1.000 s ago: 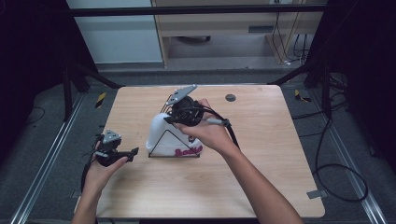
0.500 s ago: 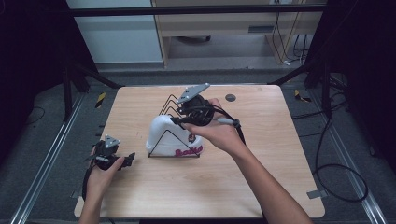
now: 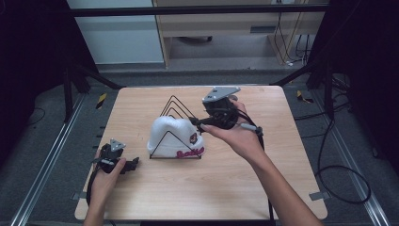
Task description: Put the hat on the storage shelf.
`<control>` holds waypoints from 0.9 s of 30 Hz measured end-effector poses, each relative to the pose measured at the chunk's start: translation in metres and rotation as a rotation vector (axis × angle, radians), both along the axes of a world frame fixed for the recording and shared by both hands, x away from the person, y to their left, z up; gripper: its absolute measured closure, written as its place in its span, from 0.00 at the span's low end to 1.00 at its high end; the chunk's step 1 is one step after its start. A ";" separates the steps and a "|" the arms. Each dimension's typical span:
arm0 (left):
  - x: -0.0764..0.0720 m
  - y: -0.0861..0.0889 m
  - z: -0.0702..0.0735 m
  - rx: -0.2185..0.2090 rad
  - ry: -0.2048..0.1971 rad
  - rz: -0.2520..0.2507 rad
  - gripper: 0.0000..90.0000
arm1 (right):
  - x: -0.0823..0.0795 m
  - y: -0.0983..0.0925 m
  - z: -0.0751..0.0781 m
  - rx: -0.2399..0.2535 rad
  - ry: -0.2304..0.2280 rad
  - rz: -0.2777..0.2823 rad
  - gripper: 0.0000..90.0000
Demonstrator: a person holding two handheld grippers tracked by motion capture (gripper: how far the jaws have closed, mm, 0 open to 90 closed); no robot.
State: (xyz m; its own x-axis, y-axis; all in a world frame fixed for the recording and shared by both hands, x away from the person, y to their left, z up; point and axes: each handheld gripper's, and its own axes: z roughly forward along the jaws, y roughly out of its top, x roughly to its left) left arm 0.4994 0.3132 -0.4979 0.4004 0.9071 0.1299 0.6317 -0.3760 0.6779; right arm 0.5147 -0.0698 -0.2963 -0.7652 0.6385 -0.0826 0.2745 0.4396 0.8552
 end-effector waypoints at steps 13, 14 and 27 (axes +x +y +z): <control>0.000 0.008 -0.009 -0.113 0.004 0.020 0.01 | -0.017 -0.077 -0.042 0.042 0.004 -0.203 0.10; 0.000 0.008 -0.010 -0.113 0.004 0.018 0.01 | -0.018 -0.082 -0.047 0.035 0.009 -0.210 0.09; 0.000 0.009 -0.010 -0.113 0.003 0.012 0.00 | -0.039 -0.134 -0.104 -0.012 0.065 -0.286 0.08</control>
